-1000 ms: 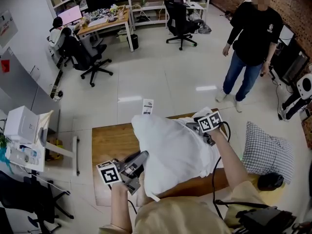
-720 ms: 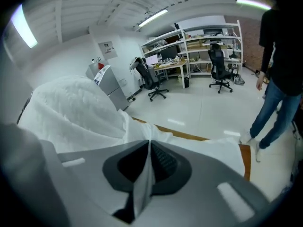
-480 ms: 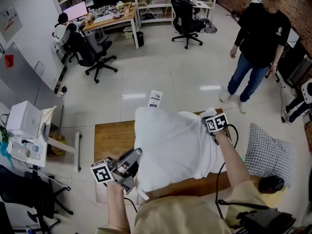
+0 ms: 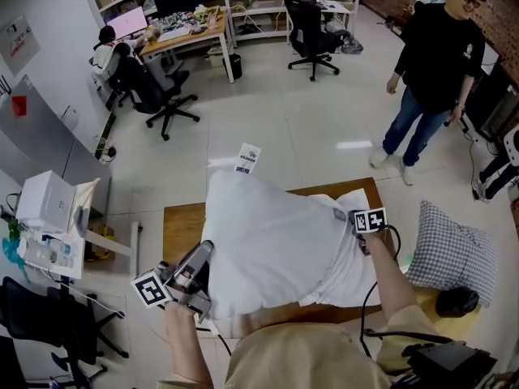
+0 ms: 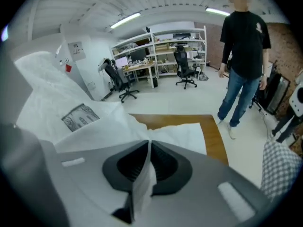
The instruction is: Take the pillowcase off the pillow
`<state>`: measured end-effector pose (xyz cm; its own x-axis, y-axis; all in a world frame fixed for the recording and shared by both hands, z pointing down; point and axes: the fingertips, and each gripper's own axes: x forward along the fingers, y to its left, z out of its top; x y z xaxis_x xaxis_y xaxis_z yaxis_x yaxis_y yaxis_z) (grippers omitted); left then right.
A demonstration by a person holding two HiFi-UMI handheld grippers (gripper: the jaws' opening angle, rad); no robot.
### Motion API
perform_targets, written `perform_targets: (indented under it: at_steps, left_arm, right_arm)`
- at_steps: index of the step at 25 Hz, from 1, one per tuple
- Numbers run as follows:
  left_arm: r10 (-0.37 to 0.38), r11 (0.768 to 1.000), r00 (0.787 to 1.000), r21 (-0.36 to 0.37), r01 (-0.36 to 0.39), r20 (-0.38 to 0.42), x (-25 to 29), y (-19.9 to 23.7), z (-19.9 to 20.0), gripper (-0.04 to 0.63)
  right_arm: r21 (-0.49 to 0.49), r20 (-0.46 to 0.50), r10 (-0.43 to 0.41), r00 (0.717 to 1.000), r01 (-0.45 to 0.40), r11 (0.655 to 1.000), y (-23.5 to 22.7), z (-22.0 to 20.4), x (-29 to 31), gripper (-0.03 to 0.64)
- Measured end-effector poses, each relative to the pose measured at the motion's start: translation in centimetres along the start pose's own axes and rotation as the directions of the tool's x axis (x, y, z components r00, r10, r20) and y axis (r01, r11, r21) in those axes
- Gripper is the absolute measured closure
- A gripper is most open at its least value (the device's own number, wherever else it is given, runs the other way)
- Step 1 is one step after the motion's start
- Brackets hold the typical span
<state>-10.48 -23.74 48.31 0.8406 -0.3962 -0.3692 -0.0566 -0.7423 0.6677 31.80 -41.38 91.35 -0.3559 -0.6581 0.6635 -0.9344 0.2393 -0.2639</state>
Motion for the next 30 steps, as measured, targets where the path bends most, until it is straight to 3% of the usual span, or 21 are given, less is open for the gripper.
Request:
perform_targets:
  at_steps: [1, 2, 4, 5, 8, 12, 15, 18, 20, 22, 25, 30]
  left_arm:
    - [0.0, 1.0, 1.0, -0.005, 0.0, 0.001, -0.1, 0.2, 0.0, 0.531]
    - [0.001, 1.0, 1.0, -0.004, -0.001, 0.0, -0.1, 0.3, 0.1, 0.531]
    - [0.004, 1.0, 1.0, -0.004, -0.004, -0.001, -0.2, 0.7, 0.6, 0.529]
    - [0.003, 1.0, 1.0, -0.005, -0.003, 0.002, -0.2, 0.8, 1.0, 0.529]
    - [-0.011, 1.0, 1.0, -0.011, 0.011, 0.019, -0.4, 1.0, 3.0, 0.529]
    - [-0.045, 0.998, 0.998, -0.04, 0.046, 0.034, 0.4, 1.0, 5.1, 0.529]
    - [-0.065, 0.997, 0.997, -0.046, 0.066, 0.032, 2.7, 0.2, 6.1, 0.529]
    - [-0.067, 0.996, 0.997, -0.056, 0.069, 0.03, 3.8, 0.0, 6.6, 0.529]
    - [-0.072, 0.995, 0.997, -0.068, 0.074, 0.031, 2.0, -0.4, 7.4, 0.529]
    - [-0.079, 0.993, 0.996, -0.087, 0.082, 0.034, 0.4, -1.0, 8.0, 0.529]
    - [-0.067, 0.988, 0.997, -0.133, 0.073, 0.049, 2.3, -0.9, 8.0, 0.529]
    - [-0.059, 0.963, 0.993, -0.256, 0.083, 0.097, 1.1, 0.0, 8.2, 0.531]
  right_arm:
    - [0.004, 0.037, 0.022, 0.999, -0.022, 1.0, 1.2, 1.0, -0.9, 0.578]
    - [0.0, 0.075, 0.046, 0.996, -0.046, 0.999, 2.4, 2.0, -2.1, 0.496]
    - [-0.037, 0.145, 0.1, 0.984, -0.096, 0.995, 5.1, 3.6, -5.5, 0.266]
    - [-0.071, 0.165, 0.137, 0.977, -0.126, 0.989, 6.9, 4.0, -7.4, 0.244]
    - [-0.14, 0.149, 0.233, 0.961, -0.213, 0.967, 13.1, 3.2, -13.1, 0.245]
    - [-0.044, 0.106, 0.281, 0.954, -0.278, 0.96, 19.8, -0.3, -18.4, 0.267]
    - [0.013, 0.122, 0.301, 0.946, -0.305, 0.952, 21.9, -1.7, -19.9, 0.272]
    - [0.063, 0.134, 0.254, 0.958, -0.264, 0.962, 22.5, -3.3, -18.7, 0.282]
    - [0.086, 0.119, 0.205, 0.972, -0.216, 0.973, 24.4, -4.8, -17.0, 0.355]
    - [0.086, 0.107, 0.153, 0.982, -0.162, 0.983, 25.8, -5.9, -15.7, 0.388]
    - [0.097, 0.11, 0.082, 0.991, -0.093, 0.991, 22.9, -5.9, -15.7, 0.506]
    - [0.177, 0.095, -0.014, 0.995, -0.003, 0.984, 19.2, -9.6, -16.3, 0.571]
